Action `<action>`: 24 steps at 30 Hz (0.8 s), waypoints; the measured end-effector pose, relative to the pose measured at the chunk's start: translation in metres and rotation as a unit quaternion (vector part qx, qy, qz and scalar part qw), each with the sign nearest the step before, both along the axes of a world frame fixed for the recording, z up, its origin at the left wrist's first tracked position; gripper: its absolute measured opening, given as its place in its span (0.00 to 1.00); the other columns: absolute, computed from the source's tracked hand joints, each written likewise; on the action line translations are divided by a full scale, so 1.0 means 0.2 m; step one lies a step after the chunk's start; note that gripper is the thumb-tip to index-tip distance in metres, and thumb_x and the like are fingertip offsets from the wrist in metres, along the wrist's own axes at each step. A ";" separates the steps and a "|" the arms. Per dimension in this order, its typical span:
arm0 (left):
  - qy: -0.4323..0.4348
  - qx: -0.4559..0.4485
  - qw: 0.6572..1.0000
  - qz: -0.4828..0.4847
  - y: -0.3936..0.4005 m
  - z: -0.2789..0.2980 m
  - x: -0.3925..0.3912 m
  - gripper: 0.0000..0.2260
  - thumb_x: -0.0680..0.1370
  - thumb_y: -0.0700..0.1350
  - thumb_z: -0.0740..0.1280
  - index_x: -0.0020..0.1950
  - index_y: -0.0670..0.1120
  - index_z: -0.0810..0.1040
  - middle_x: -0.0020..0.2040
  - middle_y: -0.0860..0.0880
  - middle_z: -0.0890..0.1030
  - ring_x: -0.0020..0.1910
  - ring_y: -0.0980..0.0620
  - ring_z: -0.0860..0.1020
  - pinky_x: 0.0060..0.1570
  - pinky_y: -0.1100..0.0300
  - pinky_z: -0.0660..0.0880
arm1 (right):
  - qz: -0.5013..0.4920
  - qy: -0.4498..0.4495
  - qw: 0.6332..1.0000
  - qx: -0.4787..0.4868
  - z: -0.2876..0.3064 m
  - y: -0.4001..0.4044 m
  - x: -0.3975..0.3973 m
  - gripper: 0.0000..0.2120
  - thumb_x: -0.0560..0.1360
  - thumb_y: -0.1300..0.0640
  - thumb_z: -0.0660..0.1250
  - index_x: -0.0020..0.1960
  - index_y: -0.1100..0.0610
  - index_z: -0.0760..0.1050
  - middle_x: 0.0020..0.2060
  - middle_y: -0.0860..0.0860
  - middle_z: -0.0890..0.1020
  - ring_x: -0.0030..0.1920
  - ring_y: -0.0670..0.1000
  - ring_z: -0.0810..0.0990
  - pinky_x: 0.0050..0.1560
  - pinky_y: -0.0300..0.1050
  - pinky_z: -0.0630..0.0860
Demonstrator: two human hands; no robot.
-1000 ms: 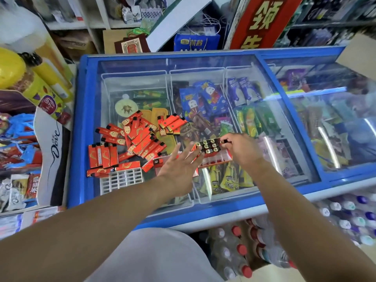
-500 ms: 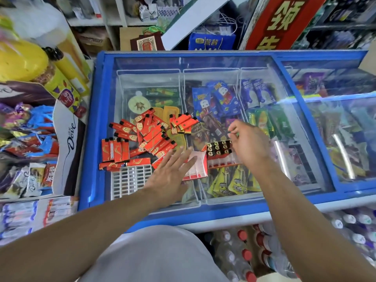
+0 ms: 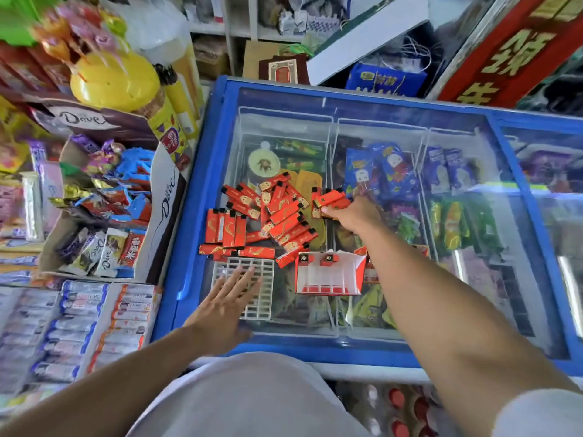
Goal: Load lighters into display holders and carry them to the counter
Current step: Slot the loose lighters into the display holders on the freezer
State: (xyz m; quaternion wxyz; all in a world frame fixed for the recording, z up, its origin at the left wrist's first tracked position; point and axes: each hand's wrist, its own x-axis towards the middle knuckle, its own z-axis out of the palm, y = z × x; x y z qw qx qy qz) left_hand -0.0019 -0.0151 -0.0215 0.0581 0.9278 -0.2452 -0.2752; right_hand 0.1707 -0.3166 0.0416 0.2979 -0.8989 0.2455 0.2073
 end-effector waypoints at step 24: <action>0.050 0.001 0.999 -0.002 -0.01 0.04 0.03 0.49 0.78 0.62 0.66 0.79 0.53 0.29 0.73 0.51 0.20 0.72 0.48 0.22 0.71 0.51 0.26 | 0.305 -0.122 0.939 -0.096 0.30 0.09 -0.52 0.12 0.79 0.47 0.67 0.62 0.44 0.78 0.57 0.42 0.80 0.45 0.40 0.74 0.52 0.42 0.74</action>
